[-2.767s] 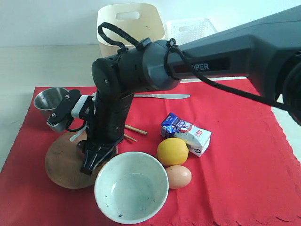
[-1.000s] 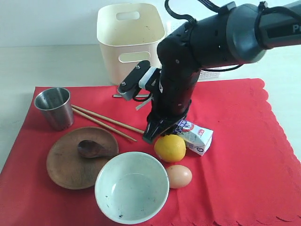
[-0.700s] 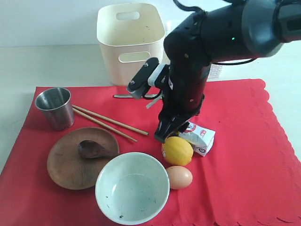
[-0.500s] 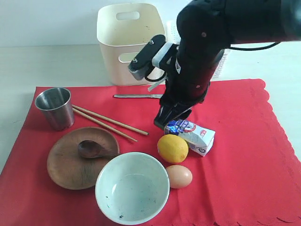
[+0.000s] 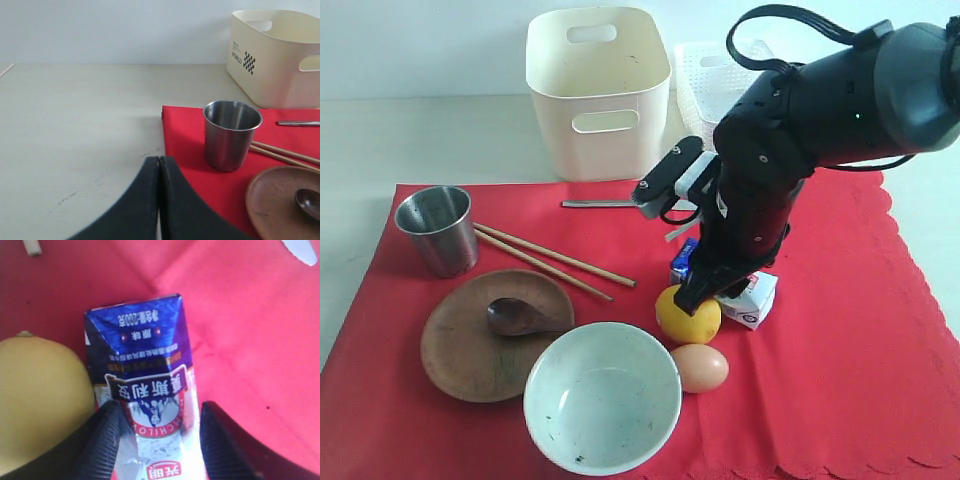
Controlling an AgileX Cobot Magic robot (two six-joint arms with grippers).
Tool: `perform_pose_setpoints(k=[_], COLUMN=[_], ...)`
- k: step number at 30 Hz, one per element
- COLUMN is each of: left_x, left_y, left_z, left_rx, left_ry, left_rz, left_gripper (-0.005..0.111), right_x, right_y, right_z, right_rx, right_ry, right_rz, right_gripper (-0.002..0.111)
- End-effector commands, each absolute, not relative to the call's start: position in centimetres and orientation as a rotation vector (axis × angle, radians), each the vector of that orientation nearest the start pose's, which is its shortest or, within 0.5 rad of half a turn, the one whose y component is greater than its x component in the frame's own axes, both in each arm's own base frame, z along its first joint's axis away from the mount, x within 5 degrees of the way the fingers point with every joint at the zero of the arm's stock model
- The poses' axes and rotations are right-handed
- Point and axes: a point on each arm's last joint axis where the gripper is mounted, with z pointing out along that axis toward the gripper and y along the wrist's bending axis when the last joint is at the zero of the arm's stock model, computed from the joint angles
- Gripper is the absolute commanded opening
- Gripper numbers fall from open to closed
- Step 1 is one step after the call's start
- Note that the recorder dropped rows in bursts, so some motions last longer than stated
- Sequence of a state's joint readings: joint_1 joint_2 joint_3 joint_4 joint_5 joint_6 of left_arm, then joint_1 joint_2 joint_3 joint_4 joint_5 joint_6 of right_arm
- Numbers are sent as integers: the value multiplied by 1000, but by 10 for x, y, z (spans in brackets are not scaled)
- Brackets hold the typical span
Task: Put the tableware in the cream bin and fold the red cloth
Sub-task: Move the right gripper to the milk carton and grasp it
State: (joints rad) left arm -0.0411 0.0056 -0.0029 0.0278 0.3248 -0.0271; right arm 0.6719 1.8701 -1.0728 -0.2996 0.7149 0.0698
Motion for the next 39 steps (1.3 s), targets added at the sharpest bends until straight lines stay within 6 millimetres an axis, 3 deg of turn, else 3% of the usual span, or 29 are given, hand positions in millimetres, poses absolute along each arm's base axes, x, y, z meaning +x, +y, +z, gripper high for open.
perform_pose_setpoints(k=[1, 7, 10, 13, 19, 26, 30, 39], left_x=[54, 54, 54, 54, 54, 54, 54, 54], left_y=[-1, -1, -1, -1, -1, -1, -1, -1], left_z=[184, 184, 184, 184, 184, 184, 184, 184], left_rx=[31, 31, 31, 31, 31, 31, 31, 31], left_ry=[1802, 1802, 1802, 1802, 1802, 1802, 1802, 1802], left_rz=[-16, -16, -16, -16, -16, -16, -16, -16], left_gripper=[0, 0, 0, 0, 0, 0, 0, 0], right_x=[276, 276, 275, 275, 275, 273, 273, 269], right_y=[192, 192, 192, 191, 191, 187, 184, 180], right_z=[118, 108, 108, 108, 123, 177, 197, 196], right_rx=[-1183, -1237, -1259, -1268, -1242, -1183, -1133, -838], right_ry=[2760, 2771, 2773, 2767, 2734, 2586, 2524, 2671], right_rz=[-247, -258, -264, -271, -257, -226, -233, -228], right_gripper=[48, 46, 28, 1, 0, 0, 0, 1])
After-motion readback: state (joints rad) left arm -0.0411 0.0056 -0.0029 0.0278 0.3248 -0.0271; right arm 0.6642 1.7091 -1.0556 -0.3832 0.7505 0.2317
